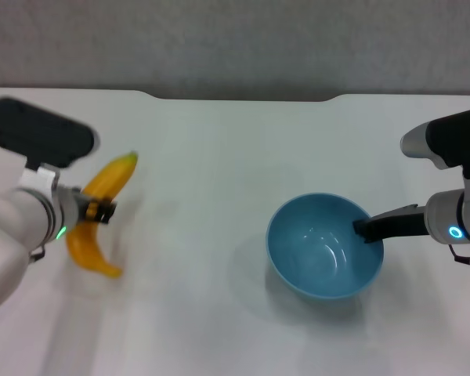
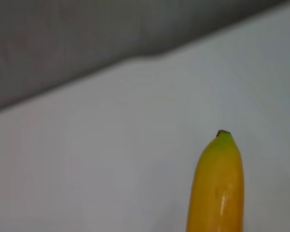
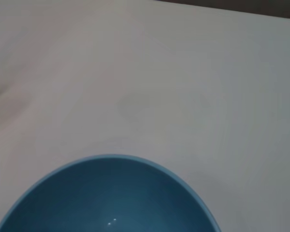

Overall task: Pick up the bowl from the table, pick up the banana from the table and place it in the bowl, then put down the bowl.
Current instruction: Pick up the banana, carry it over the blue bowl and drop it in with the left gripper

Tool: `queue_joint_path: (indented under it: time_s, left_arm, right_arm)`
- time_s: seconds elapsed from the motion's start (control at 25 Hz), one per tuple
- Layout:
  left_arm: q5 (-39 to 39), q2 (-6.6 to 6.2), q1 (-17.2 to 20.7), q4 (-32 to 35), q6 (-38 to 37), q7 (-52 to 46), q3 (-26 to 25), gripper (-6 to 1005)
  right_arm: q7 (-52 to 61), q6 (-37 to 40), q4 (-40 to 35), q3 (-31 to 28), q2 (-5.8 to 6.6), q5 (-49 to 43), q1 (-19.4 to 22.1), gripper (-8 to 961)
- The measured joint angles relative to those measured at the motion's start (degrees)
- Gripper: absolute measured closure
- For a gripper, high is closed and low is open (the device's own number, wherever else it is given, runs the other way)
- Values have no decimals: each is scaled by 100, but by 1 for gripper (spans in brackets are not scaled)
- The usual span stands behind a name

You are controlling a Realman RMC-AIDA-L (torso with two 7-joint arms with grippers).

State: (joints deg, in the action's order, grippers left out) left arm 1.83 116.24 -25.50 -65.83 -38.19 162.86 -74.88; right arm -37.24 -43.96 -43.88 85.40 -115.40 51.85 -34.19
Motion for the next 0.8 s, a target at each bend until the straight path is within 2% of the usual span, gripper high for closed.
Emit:
queue_joint_path:
  time_s: [0.04,0.08,0.16,0.36,0.56,0.8]
  left_arm:
    - [-9,0,127,-426,-37,0,-18,509]
    - [-9,0,127,-426,-37,0,-18,509]
    - [-46,5,290,-969,-66,0,-1,509]
    - [-69,18,434,-1658,-33,-1,143,509]
    - [-321,30,442,-1993,118,-8,418,509]
    - [-792,30,448,-1902,745,-33,644,509]
  right_arm:
    - [5,14,11,0,0,0,-2,905]
    - [14,29,25,1,0,0,-14,904]
    - [37,51,46,19,-2,0,-59,904]
    - [160,68,68,88,-30,53,-246,903]
    - [153,97,226,217,-23,440,-463,902]
    - [179,103,287,298,-32,603,-674,901]
